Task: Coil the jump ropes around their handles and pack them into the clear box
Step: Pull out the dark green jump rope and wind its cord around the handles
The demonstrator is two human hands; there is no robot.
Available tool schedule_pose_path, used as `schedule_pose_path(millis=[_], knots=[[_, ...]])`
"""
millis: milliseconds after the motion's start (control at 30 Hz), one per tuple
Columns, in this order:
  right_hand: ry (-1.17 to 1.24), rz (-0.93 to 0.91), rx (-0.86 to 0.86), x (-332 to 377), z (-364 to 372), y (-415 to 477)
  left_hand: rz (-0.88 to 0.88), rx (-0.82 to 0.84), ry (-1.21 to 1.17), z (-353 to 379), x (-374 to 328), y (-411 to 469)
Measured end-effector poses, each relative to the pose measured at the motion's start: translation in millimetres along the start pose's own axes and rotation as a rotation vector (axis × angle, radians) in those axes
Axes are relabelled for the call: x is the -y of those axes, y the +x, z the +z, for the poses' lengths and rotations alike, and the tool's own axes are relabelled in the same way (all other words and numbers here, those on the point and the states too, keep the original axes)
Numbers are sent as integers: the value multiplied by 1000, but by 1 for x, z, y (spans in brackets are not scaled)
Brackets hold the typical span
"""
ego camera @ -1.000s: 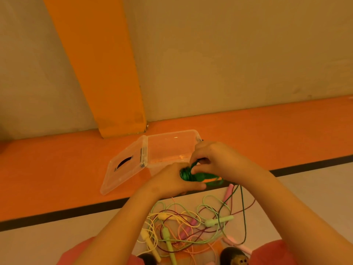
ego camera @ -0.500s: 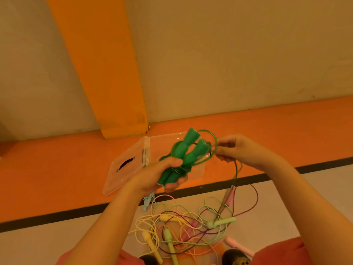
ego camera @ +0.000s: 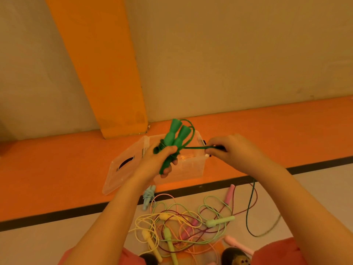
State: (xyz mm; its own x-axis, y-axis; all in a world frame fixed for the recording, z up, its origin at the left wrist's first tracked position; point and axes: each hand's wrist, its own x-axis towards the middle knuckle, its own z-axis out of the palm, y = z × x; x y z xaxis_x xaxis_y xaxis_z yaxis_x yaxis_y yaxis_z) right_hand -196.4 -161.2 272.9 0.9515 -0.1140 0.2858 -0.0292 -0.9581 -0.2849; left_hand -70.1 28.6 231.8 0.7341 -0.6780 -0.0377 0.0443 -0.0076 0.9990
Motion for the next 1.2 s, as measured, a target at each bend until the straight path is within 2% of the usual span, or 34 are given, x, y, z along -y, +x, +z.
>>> schedule_pose_path(millis=[133,233,300,467,633,800,867,933,1067,1200], knots=[[-112,-115,13,9,5,-3,-95,67,276,7,6,-1],[-151,-133,112,14,12,-2,-195,278,438,10,10,-7],[-124,-114,207,15,18,-3,-225,363,538,12,14,-10],[-66,-179,399,34,36,-2,-191,530,658,14,18,-16],[64,-182,436,41,52,-6,-98,575,810,10,19,-14],[241,-135,308,35,45,-1,-73,428,628,19,14,-23],[333,-88,279,32,41,-1,-92,448,557,21,9,-24],[534,-25,259,26,36,1,-112,506,487,21,3,-25],[936,70,383,8,22,5,-141,583,300,13,-9,-27],[1058,147,241,-6,17,8,-27,530,21,0,-12,-20]])
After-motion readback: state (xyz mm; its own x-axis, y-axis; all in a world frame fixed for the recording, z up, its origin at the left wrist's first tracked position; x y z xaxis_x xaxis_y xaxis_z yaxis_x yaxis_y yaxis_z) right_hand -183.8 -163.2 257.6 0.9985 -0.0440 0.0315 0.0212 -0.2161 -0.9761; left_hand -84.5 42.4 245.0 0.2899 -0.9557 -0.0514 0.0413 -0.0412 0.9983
